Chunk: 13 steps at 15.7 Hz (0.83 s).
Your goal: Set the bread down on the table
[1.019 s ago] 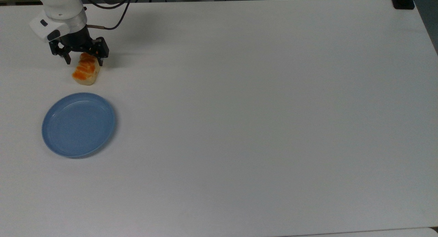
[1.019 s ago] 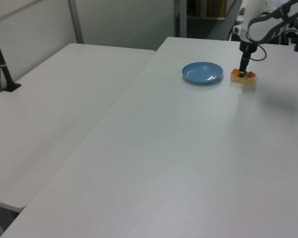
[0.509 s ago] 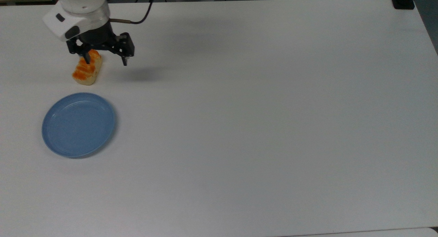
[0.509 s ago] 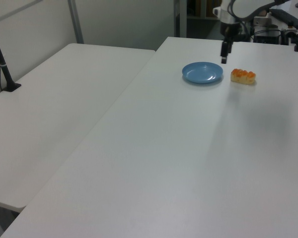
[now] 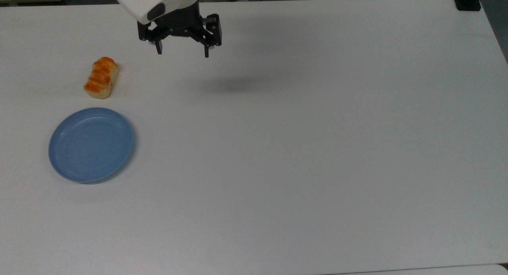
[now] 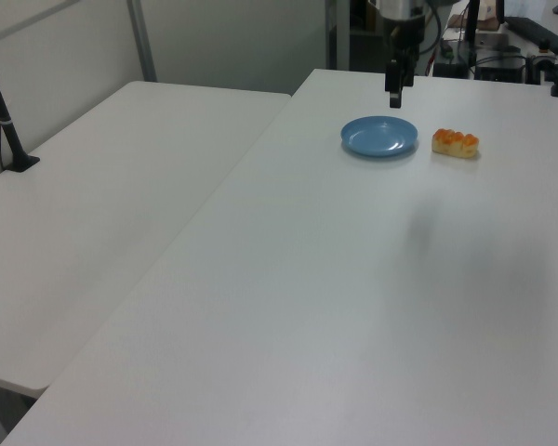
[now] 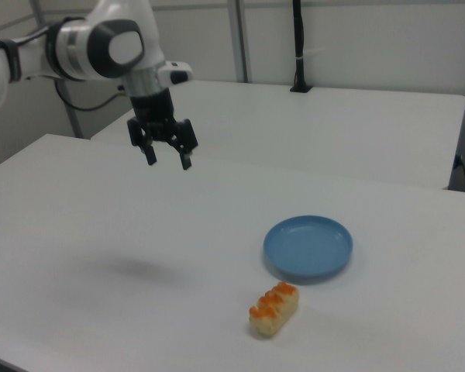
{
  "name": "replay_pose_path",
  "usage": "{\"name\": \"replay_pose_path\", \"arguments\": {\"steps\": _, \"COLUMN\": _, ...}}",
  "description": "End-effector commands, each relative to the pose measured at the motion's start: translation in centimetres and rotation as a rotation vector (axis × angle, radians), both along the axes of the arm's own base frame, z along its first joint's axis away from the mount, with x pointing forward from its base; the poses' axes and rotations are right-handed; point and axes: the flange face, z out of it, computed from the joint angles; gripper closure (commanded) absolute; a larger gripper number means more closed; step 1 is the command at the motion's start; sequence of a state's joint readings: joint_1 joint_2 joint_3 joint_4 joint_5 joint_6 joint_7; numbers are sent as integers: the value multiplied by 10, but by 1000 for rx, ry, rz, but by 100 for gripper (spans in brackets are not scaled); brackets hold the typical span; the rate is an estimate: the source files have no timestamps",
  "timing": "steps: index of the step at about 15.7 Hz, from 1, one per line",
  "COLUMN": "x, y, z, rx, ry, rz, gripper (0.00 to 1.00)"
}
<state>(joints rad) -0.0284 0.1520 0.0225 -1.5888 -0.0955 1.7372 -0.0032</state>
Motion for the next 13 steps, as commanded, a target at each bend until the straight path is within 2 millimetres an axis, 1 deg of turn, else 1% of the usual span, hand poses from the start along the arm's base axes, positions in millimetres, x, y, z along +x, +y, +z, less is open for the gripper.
{"name": "replay_pose_path", "arguments": {"steps": 1, "x": -26, "y": 12, "z": 37, "rx": 4, "ry": -2, "rz": -3, "gripper": 0}}
{"name": "replay_pose_path", "arguments": {"steps": 3, "x": -40, "y": 18, "z": 52, "rx": 4, "ry": 16, "rz": 3, "gripper": 0}}
{"name": "replay_pose_path", "arguments": {"steps": 4, "x": -45, "y": 18, "z": 58, "rx": 7, "ry": 19, "rz": 3, "gripper": 0}}
{"name": "replay_pose_path", "arguments": {"steps": 5, "x": -52, "y": 17, "z": 60, "rx": 9, "ry": 33, "rz": 1, "gripper": 0}}
{"name": "replay_pose_path", "arguments": {"steps": 13, "x": -53, "y": 5, "z": 65, "rx": 13, "ry": 24, "rz": -20, "gripper": 0}}
